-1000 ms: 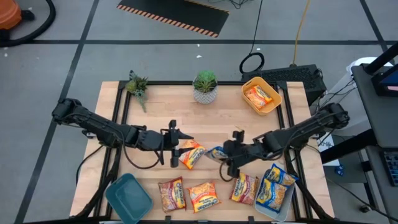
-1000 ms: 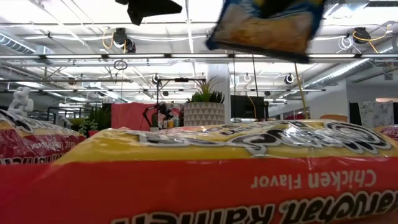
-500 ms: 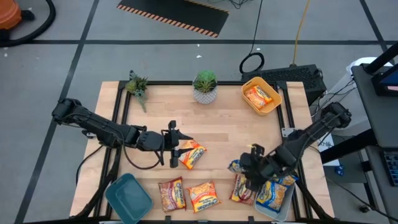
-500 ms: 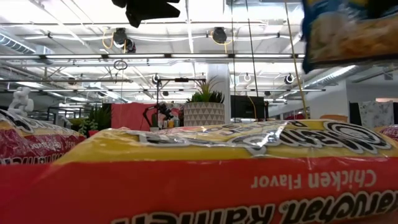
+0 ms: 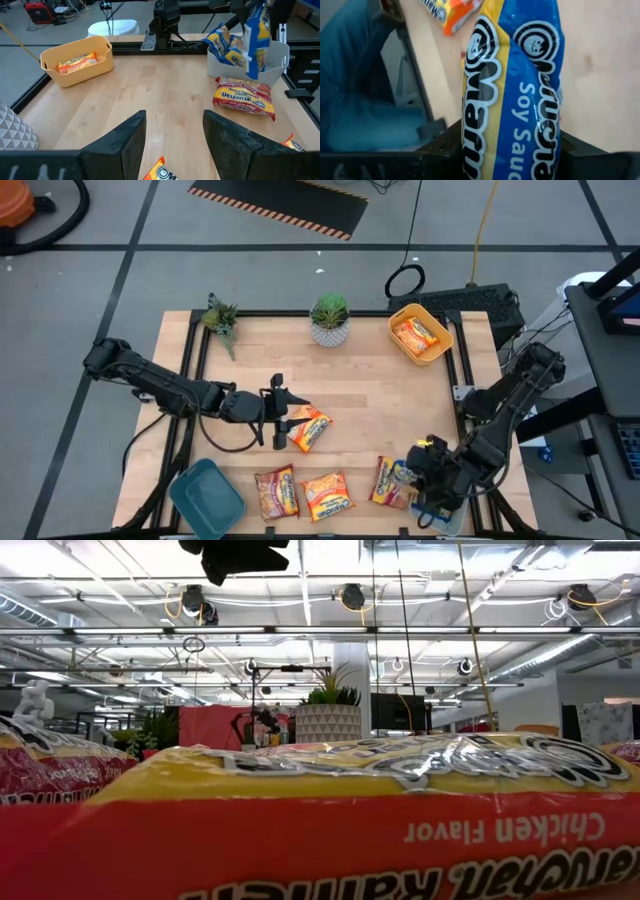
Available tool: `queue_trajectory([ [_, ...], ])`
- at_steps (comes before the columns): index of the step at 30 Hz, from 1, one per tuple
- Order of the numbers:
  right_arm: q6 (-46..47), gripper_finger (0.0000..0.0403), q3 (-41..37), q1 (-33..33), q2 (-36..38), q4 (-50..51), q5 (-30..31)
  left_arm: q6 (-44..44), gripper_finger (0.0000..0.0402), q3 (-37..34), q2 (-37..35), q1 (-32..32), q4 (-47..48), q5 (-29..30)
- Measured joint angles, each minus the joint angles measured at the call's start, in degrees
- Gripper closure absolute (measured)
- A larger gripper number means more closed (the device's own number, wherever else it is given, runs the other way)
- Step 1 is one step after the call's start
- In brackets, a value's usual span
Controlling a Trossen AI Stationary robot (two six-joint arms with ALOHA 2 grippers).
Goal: Sort Maruchan noodles
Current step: Put the blue noodle pack into the gray bin
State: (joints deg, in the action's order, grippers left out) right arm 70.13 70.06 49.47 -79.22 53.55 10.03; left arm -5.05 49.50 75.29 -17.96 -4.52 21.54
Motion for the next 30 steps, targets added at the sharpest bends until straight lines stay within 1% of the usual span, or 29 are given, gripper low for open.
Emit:
queue_trajectory([
  [1,0.74,0.0253,0.0,0.29,0.0,0.14,-1.96,-0.17,0.0199,0.0,0.0,-0.01,0.01,0.0],
  [4,3.76,0.0253,0.0,0.46,0.51,0.96,-15.49,0.15,0.0199,0.0,0.0,0.18,-0.06,0.0],
  [6,5.99,0.0253,0.0,0.27,1.54,2.45,-22.06,-0.22,0.0199,0.0,0.0,0.85,-0.58,-0.01],
  [8,8.51,0.0253,0.0,-0.53,2.85,4.49,-26.21,-1.78,0.0199,0.0,0.0,1.4,-1.5,0.08],
  [11,11.03,0.0253,0.0,-2.88,4.52,8.11,-30.48,-3.01,0.0199,0.0,0.0,1.57,-2.16,0.24],
  [16,11.7,0.0253,-0.03,-6.98,5.49,11.78,-39.76,-2.89,0.0199,0.0,0.0,1.23,-2.2,0.07],
  [20,11.08,0.0258,-2.3,-9.45,3.39,8.17,-51.33,-2.67,0.0199,0.0,0.0,1.23,-2.05,0.07],
  [24,9.68,0.026,-5.34,-11.06,0.41,-0.2,-60.64,-1.83,0.0199,0.0,0.0,1.23,-1.35,0.0],
  [27,6.73,0.026,-7.11,-11.69,-2.4,-5.58,-63.69,-1.62,0.0199,0.0,0.0,1.23,-1.11,-0.02],
  [30,-1.16,0.0261,-7.28,-11.92,-5.21,-6.59,-65.62,-1.58,0.0199,0.0,0.0,1.23,-1.11,-0.02],
])
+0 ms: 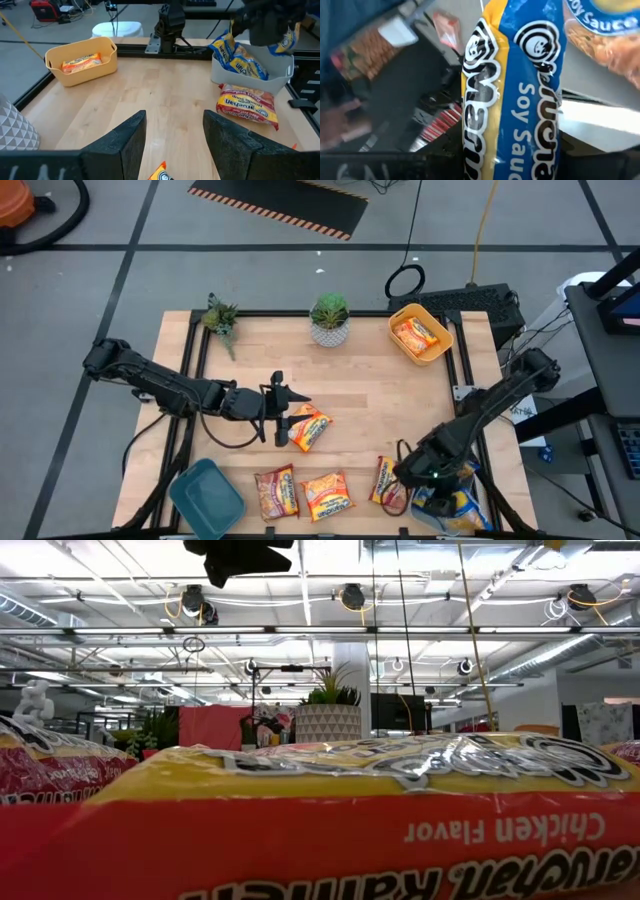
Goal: Sort Maruchan noodles
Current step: Put the blue noodle pack into the gray bin
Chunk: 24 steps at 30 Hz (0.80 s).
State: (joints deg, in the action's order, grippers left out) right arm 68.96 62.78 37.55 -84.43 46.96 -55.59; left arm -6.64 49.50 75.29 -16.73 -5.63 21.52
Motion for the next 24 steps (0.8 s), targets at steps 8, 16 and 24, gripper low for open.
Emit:
queue_trajectory([
  [8,-13.08,0.0261,-0.07,0.05,-3.79,1.92,1.48,0.37,0.0199,0.0,0.0,0.0,-0.07,0.0],
  [16,-14.73,0.0258,-0.07,0.05,-3.81,3.87,5.92,0.33,0.0199,0.0,0.0,0.0,-0.22,0.0],
  [24,-15.86,0.0204,-0.07,-0.14,-3.81,8.4,7.72,0.29,0.0199,0.0,0.0,0.0,-0.2,0.0],
])
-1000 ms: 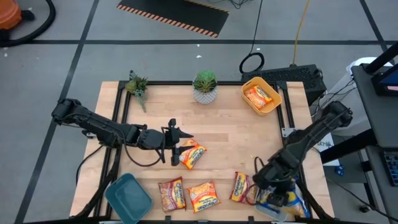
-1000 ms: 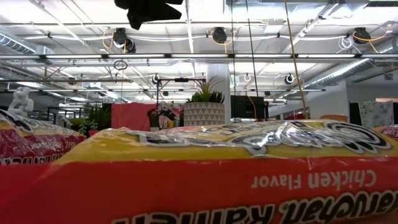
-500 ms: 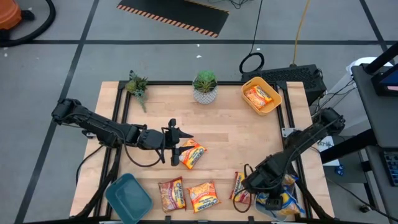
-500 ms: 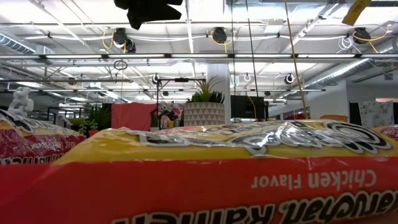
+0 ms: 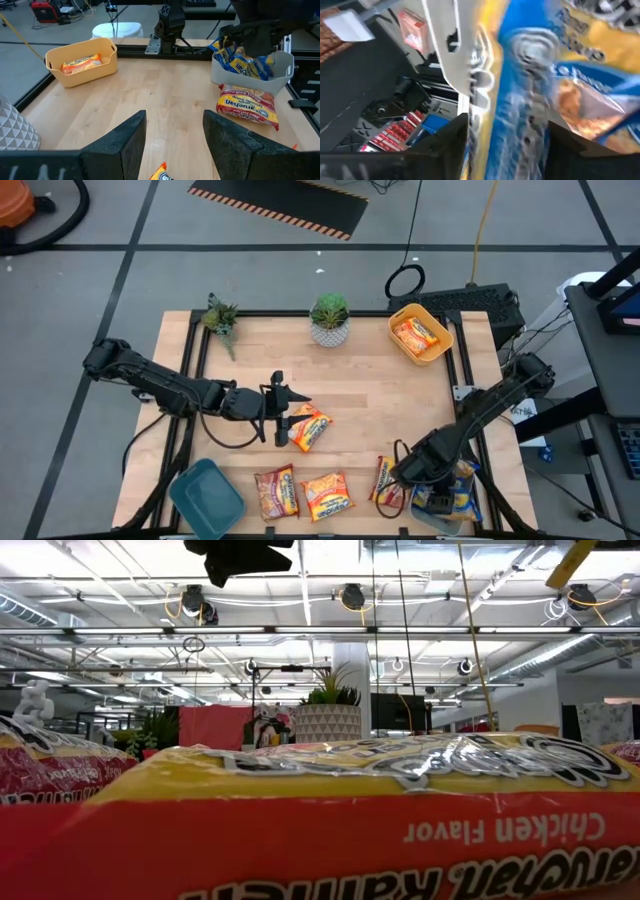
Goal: Sort Maruchan noodles
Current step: Put the blue noodle pack into the gray bin
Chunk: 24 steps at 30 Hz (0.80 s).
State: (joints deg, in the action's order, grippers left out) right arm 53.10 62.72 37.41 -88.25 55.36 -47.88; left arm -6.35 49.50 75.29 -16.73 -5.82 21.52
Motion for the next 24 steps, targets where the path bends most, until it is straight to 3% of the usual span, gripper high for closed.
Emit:
queue_trajectory([
  [6,-4.58,0.0167,0.02,-1.18,0.0,8.93,3.06,-0.05,0.0199,0.0,0.0,0.0,0.02,0.0],
  [15,-4.7,0.0161,0.04,-2.43,0.98,11.14,6.1,-0.13,0.0199,0.0,0.0,0.0,0.07,0.0],
  [18,-4.51,0.0161,0.28,-2.18,4.32,12.09,7.87,-0.14,0.0199,0.0,0.0,0.0,0.09,0.0],
  [24,2.76,0.0161,0.31,-1.43,14.42,14.03,18.36,-0.31,0.0199,0.0,0.0,0.0,0.11,0.0],
])
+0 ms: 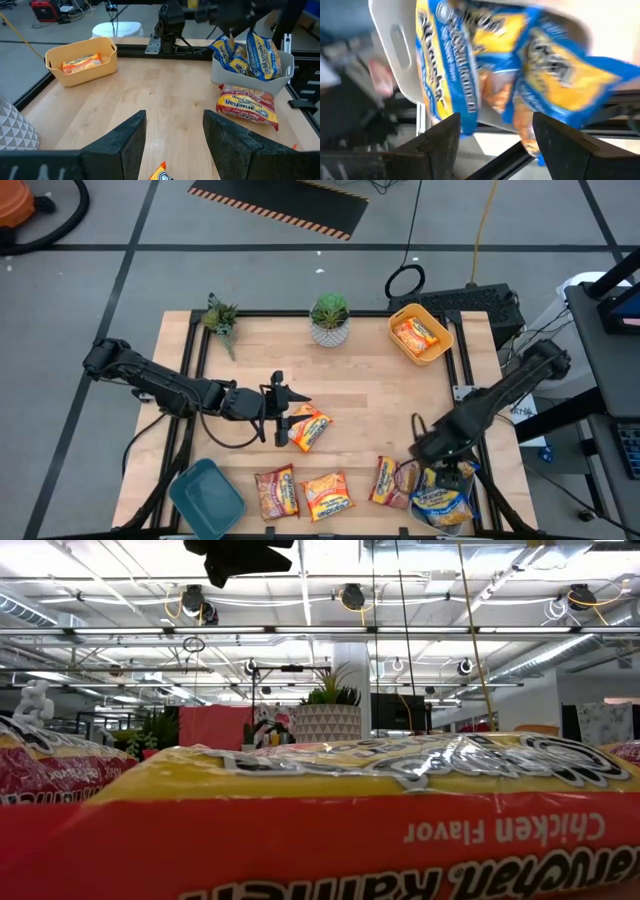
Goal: Sort Maruchan noodles
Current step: Put the blue noodle pack into the gray bin
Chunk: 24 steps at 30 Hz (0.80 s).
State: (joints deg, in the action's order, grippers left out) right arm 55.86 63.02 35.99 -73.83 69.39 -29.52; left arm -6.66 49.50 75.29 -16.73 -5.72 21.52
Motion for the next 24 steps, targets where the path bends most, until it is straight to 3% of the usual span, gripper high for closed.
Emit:
queue_trajectory([
  [9,15.43,0.0161,0.02,5.21,6.77,-1.85,4.94,-1.29,0.0199,0.0,0.02,-0.02,0.94,-0.55],
  [17,16.97,0.0164,0.0,7.99,4.81,-4.05,7.23,-2.34,0.0199,0.0,0.02,-0.02,1.46,-0.68],
  [24,17.93,0.0198,0.0,10.86,2.52,-7.03,7.08,-2.51,0.0199,0.0,0.02,-0.11,1.77,-0.68],
])
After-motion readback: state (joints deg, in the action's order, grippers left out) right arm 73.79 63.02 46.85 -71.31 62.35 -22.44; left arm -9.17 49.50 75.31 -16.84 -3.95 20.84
